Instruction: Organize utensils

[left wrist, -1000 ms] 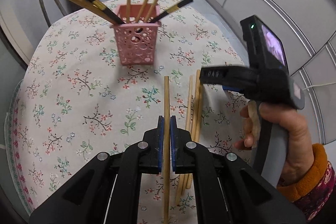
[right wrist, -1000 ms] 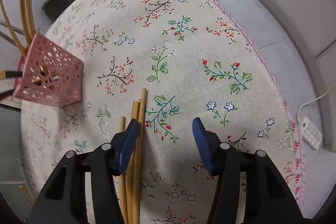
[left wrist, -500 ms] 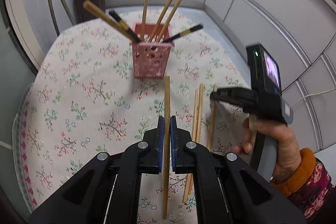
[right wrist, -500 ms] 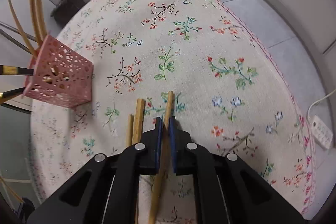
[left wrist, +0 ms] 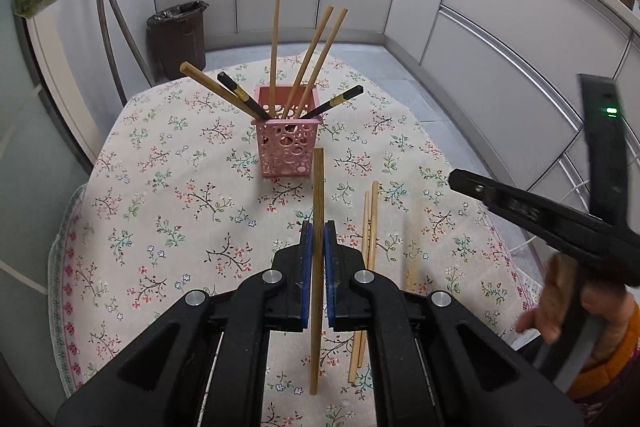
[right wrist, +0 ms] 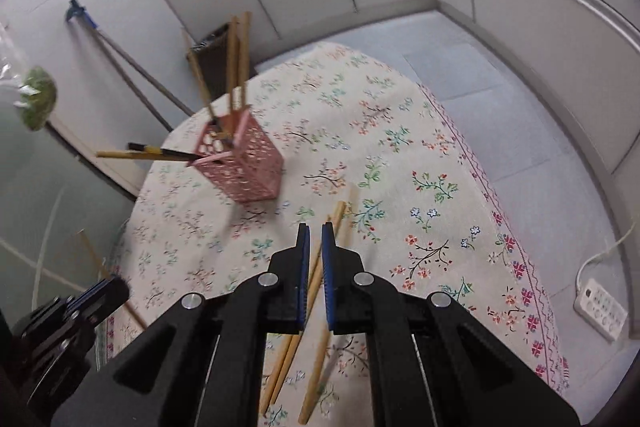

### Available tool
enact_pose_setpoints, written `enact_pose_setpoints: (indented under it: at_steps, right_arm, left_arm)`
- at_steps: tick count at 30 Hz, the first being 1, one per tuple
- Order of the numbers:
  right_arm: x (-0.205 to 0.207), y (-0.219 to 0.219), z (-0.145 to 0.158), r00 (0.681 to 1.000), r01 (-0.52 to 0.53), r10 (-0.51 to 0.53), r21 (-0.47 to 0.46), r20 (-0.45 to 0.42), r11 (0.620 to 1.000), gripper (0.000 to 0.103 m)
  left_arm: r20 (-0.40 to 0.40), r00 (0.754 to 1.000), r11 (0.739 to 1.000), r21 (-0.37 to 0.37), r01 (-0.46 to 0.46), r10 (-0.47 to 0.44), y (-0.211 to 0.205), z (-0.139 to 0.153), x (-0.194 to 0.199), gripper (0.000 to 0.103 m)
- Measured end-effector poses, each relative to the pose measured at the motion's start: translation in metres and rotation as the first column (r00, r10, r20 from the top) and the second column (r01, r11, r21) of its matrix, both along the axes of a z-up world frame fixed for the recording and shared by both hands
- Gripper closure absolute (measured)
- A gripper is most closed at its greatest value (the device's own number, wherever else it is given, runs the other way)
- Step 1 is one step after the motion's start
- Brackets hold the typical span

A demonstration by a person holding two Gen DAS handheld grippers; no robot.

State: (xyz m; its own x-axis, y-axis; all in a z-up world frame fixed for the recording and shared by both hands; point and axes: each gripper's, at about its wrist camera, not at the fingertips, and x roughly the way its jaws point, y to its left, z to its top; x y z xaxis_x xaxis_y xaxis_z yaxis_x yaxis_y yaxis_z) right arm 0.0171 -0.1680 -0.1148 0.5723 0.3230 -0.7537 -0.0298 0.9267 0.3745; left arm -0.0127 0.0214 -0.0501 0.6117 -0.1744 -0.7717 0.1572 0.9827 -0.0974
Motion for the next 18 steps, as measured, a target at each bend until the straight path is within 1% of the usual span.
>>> enact_pose_setpoints:
  at_steps: [2,6,9,11,12,14,15,16,17,18]
  right_arm:
    - [-0.011,0.002,0.013,0.999,-0.020,0.020,-0.005,0.045,1.000,0.096]
    - [-0.026,0.002,0.032,0.995,-0.036,0.036,0.006,0.096,0.999,0.096]
    - [-0.033,-0.003,0.044,0.993,-0.037,0.035,0.020,0.117,0.999,0.096]
    - [-0.034,-0.007,0.051,0.992,-0.036,0.036,0.003,0.121,0.999,0.096]
    - [-0.031,-0.007,0.050,0.994,-0.037,0.038,-0.008,0.107,0.999,0.096]
    - [-0.020,-0.010,0.038,0.999,-0.016,0.017,-0.009,0.033,1.000,0.093]
    - [-0.006,-0.010,0.025,0.999,-0.015,0.015,0.002,-0.040,1.000,0.081]
    - [0.009,-0.009,0.008,0.993,-0.028,0.030,0.014,-0.111,0.999,0.064]
    - [0.023,-0.008,-0.008,0.984,-0.024,0.028,0.026,-0.173,0.999,0.064]
    - [0.038,-0.006,-0.029,0.970,-0.008,0.010,0.009,-0.241,1.000,0.064]
  left_arm:
    - [0.008,1.000,1.000,0.002,0.000,0.000,-0.001,0.002,-0.003,0.098]
    - [0.019,1.000,1.000,-0.006,-0.006,0.006,0.001,0.006,-0.009,0.098]
    - [0.029,1.000,1.000,-0.016,-0.011,0.012,0.004,0.011,-0.010,0.098]
    - [0.037,0.999,0.999,-0.030,-0.019,0.020,0.008,0.016,-0.010,0.098]
    - [0.042,0.999,0.999,-0.036,-0.023,0.025,0.009,0.018,-0.010,0.098]
    - [0.047,0.998,0.999,-0.043,-0.029,0.031,0.011,0.020,-0.009,0.098]
    - [0.050,0.998,0.998,-0.049,-0.033,0.035,0.011,0.021,-0.008,0.098]
    - [0.050,0.998,0.998,-0.055,-0.034,0.037,0.011,0.022,-0.008,0.098]
    - [0.050,0.998,0.998,-0.058,-0.032,0.035,0.011,0.022,-0.007,0.098]
    - [0.051,0.998,0.998,-0.059,-0.031,0.034,0.009,0.022,-0.007,0.098]
